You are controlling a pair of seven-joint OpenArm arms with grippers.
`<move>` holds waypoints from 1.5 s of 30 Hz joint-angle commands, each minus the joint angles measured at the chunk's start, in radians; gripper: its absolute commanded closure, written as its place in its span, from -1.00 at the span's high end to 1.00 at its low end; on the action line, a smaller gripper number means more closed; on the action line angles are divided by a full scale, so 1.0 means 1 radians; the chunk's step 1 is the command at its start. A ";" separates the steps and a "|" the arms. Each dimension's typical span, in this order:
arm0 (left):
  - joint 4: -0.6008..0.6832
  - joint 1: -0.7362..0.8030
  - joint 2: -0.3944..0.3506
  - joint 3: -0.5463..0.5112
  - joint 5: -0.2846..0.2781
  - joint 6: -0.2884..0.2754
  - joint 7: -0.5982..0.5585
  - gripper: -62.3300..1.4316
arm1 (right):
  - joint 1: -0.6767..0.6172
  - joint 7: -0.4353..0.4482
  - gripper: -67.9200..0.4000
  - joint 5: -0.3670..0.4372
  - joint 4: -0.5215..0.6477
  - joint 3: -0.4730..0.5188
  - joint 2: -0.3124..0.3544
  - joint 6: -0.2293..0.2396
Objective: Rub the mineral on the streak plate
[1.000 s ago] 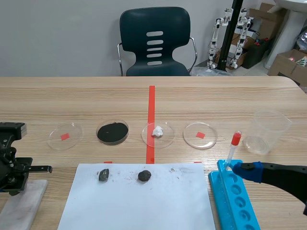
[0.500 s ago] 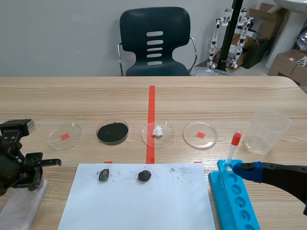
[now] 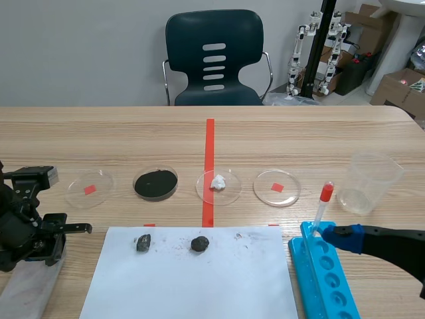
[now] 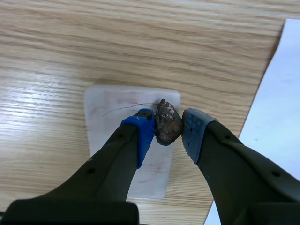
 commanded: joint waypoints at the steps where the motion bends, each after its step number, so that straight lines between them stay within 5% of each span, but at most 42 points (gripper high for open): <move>1: -0.002 0.008 -0.009 0.001 0.069 0.026 0.025 -0.60 | 0.000 0.015 0.79 0.011 0.023 0.010 -0.003 -0.004; 4: -0.002 0.008 -0.009 0.001 0.123 0.030 0.026 -0.60 | 0.000 0.015 0.79 0.011 0.023 0.010 -0.003 -0.004; 9: -0.002 0.009 -0.008 0.001 0.136 0.040 0.028 -0.60 | 0.000 0.015 0.79 0.011 0.023 0.010 -0.003 -0.004; 19: -0.002 0.012 -0.007 0.001 -0.080 0.014 0.010 -0.60 | 0.000 0.015 0.79 0.011 0.023 0.010 -0.003 -0.004; 26: -0.002 0.012 0.000 0.001 -0.130 -0.006 -0.007 -0.60 | 0.000 0.015 0.79 0.011 0.023 0.010 -0.003 -0.004; 39: -0.002 0.011 0.000 0.000 0.211 0.067 0.060 -0.60 | 0.000 0.015 0.79 0.011 0.023 0.010 -0.003 -0.004; 45: -0.002 0.011 0.000 0.001 0.216 0.077 0.064 -0.60 | 0.000 0.015 0.79 0.011 0.023 0.010 -0.003 -0.004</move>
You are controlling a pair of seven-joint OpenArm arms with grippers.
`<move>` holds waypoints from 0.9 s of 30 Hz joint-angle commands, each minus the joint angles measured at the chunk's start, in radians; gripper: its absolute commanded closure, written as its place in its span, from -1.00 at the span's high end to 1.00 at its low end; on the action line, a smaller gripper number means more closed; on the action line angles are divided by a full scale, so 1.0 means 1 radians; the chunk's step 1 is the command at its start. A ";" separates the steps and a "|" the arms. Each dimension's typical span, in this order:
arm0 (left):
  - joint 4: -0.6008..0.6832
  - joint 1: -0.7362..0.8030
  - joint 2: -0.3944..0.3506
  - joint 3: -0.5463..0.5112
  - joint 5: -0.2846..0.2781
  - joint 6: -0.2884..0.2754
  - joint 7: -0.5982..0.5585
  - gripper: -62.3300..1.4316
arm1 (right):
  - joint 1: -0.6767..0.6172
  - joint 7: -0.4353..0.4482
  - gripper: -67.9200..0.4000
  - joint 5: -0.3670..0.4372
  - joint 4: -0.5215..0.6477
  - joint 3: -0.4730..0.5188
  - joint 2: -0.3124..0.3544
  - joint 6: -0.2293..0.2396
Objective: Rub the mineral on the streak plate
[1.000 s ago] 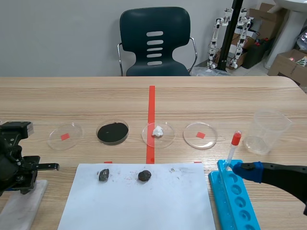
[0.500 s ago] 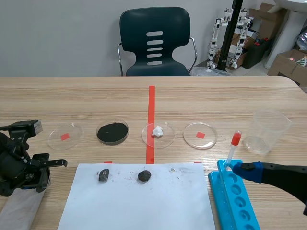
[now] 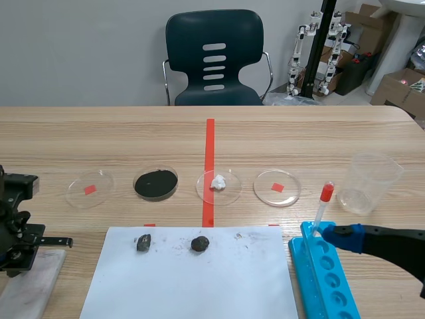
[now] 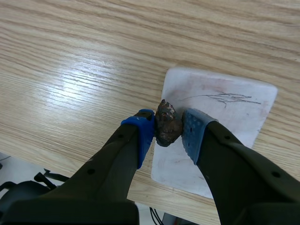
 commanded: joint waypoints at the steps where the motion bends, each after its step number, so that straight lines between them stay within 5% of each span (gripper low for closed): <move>1: 0.002 0.000 -0.009 -0.005 -0.041 0.002 -0.003 -0.60 | 0.001 0.015 0.79 0.011 0.023 0.010 -0.003 -0.004; 15: 0.002 0.000 -0.009 -0.005 -0.372 -0.100 -0.074 -0.60 | 0.001 0.015 0.79 0.011 0.023 0.010 -0.003 -0.004; 20: 0.002 0.000 -0.009 -0.005 -0.343 -0.100 -0.074 -0.60 | 0.001 0.015 0.79 0.011 0.023 0.010 -0.003 -0.004; 27: 0.002 -0.003 -0.010 -0.005 -0.164 -0.070 -0.071 -0.60 | 0.001 0.015 0.79 0.011 0.023 0.010 -0.003 -0.004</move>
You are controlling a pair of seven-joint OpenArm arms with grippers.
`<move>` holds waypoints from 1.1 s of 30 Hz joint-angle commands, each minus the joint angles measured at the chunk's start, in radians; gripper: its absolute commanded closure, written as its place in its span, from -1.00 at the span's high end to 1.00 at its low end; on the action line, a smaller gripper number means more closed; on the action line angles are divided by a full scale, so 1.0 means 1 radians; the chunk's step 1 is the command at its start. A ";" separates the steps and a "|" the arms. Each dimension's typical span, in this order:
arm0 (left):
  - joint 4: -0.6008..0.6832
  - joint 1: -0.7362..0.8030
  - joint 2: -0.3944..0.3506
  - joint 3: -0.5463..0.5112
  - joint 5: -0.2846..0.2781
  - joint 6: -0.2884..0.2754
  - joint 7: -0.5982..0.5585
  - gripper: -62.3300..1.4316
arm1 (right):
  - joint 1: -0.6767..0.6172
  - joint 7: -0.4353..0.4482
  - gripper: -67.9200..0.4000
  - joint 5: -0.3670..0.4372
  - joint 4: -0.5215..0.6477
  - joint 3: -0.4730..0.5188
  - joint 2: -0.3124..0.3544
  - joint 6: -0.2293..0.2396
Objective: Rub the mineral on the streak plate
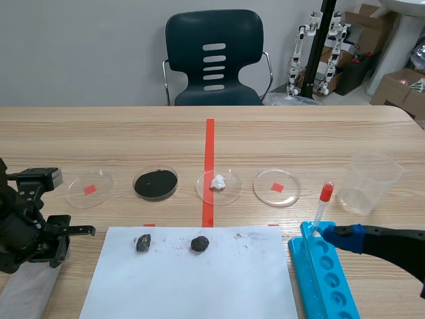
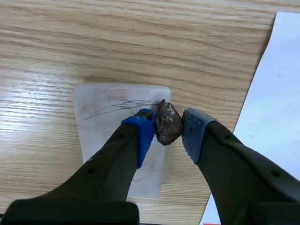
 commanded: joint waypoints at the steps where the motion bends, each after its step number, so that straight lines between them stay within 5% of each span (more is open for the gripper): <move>1: -0.008 0.003 -0.015 -0.003 0.073 0.018 -0.003 -0.60 | 0.001 0.015 0.79 0.011 0.023 0.010 -0.003 -0.004; 7: -0.003 0.000 -0.015 -0.003 0.172 0.062 0.011 -0.60 | 0.001 0.015 0.79 0.011 0.023 0.010 -0.003 -0.004; 11: -0.003 0.000 -0.018 -0.003 0.184 0.066 0.023 -0.60 | 0.001 0.015 0.79 0.011 0.023 0.010 -0.003 -0.004; 26: -0.003 0.003 -0.013 -0.002 -0.119 -0.023 -0.045 -0.60 | 0.001 0.015 0.79 0.011 0.023 0.010 -0.003 -0.004; 33: 0.031 0.027 -0.014 -0.001 -0.111 -0.025 -0.126 -0.60 | 0.001 0.015 0.79 0.011 0.023 0.010 -0.003 -0.004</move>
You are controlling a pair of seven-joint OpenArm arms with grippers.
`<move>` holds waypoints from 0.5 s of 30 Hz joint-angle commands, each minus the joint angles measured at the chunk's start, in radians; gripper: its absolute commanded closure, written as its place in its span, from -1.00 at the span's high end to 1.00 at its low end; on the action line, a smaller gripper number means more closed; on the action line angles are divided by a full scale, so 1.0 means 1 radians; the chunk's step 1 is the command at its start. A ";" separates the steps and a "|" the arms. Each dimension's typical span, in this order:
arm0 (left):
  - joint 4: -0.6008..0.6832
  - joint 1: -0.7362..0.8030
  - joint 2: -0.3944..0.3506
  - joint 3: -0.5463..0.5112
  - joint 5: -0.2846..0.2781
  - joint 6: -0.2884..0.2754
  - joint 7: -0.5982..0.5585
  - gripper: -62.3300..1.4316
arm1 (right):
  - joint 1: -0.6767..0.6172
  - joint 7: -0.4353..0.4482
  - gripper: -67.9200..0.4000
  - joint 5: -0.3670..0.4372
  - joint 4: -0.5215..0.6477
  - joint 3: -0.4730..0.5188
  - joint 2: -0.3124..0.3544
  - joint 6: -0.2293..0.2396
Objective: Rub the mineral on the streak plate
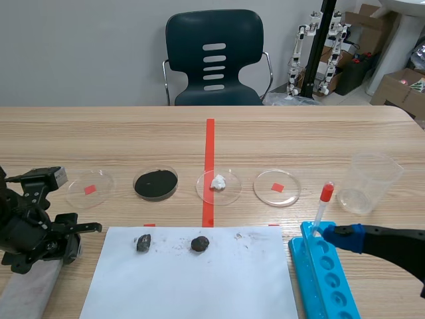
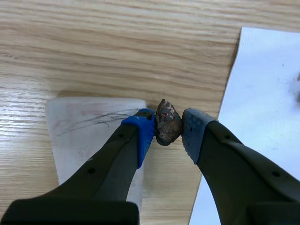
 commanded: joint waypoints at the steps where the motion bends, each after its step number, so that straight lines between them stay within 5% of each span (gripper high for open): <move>1: 0.060 0.013 -0.008 -0.001 0.030 0.003 -0.034 -0.60 | 0.001 0.015 0.79 0.011 0.023 0.009 -0.003 -0.004; 5: 0.215 0.072 -0.016 -0.011 0.100 0.018 -0.141 -0.60 | 0.001 0.015 0.79 0.011 0.023 0.009 -0.003 -0.004; 15: 0.546 0.300 -0.033 -0.060 0.110 0.018 -0.597 -0.60 | 0.001 0.015 0.79 0.011 0.023 0.009 -0.003 -0.004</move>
